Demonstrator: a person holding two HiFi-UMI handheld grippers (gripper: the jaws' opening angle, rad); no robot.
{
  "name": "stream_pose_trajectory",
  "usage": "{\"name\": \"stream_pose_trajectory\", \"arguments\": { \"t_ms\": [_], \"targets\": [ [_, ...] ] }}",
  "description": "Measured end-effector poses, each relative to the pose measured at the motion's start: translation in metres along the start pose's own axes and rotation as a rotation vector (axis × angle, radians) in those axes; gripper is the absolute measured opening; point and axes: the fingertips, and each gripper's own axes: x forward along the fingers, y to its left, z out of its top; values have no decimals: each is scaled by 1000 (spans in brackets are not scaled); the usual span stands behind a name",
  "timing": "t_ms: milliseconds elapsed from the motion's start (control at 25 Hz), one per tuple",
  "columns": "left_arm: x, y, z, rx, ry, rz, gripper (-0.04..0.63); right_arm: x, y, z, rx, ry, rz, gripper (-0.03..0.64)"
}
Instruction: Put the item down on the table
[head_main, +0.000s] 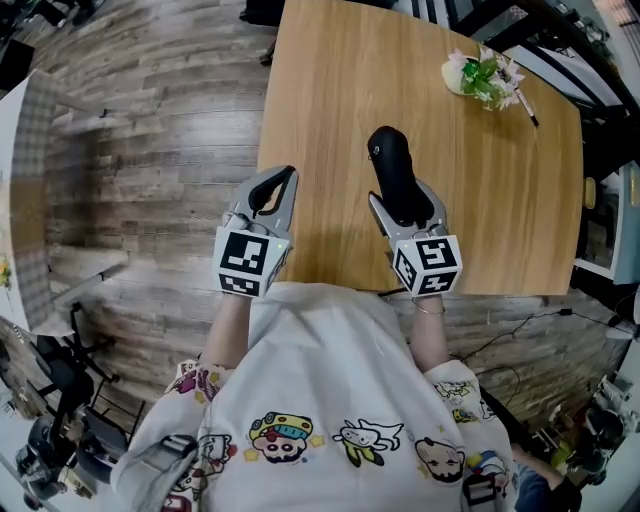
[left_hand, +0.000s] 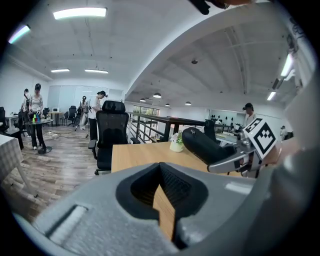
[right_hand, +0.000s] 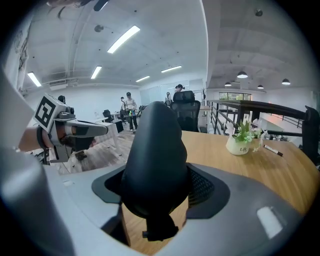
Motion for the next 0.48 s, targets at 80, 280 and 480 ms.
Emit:
{"name": "stream_pose_trajectory", "arguments": {
  "t_ms": [80, 280, 480],
  "targets": [
    [3, 2, -7, 2, 14, -2, -2, 10, 4, -6, -7, 17, 19, 327],
    [5, 2, -19, -15, 31, -2, -2, 30, 15, -22, -29, 68, 61, 327],
    [3, 2, -32, -41, 49, 0, -2, 51, 24, -41, -68, 119, 87, 327]
  ]
}}
